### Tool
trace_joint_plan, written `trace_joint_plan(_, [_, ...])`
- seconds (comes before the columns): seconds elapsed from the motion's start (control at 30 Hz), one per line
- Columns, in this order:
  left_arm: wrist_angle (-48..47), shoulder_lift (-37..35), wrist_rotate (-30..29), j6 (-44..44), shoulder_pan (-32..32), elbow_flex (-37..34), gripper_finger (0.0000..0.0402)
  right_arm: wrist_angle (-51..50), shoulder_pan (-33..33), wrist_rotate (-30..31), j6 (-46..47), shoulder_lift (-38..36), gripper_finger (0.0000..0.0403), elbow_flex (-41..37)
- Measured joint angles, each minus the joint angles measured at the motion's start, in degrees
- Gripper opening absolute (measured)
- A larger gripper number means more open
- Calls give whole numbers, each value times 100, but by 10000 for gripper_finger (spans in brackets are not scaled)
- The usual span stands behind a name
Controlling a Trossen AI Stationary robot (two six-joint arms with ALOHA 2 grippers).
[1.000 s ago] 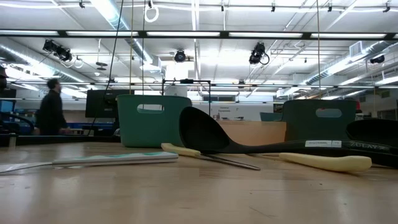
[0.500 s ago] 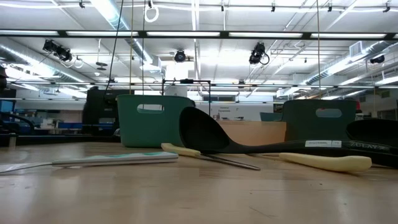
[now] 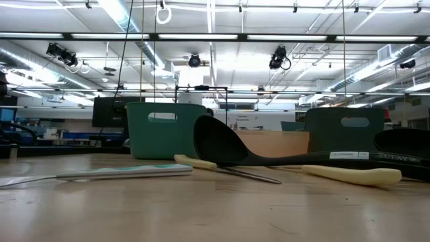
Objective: Pick & Place Kitchen Items
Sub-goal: Put the left black spatula into the blue bin
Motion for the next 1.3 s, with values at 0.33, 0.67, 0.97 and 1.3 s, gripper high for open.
trace_joint_plan(0.33, [0, 0, 2, -7, 0, 0, 119, -1112, -96, -22, -95, -4, 288, 906])
trace_joint_plan(0.67, [0, 1, 1, -9, 0, 0, 119, -1202, -103, -188, -180, 273, 288, 960])
trace_joint_plan(0.97, [-2, 0, 2, -28, 0, 0, 119, -764, -103, -232, -287, 838, 288, 958])
trace_joint_plan(1.3, [-2, 0, 2, -22, 0, 0, 119, -612, -107, -219, -294, 903, 288, 953])
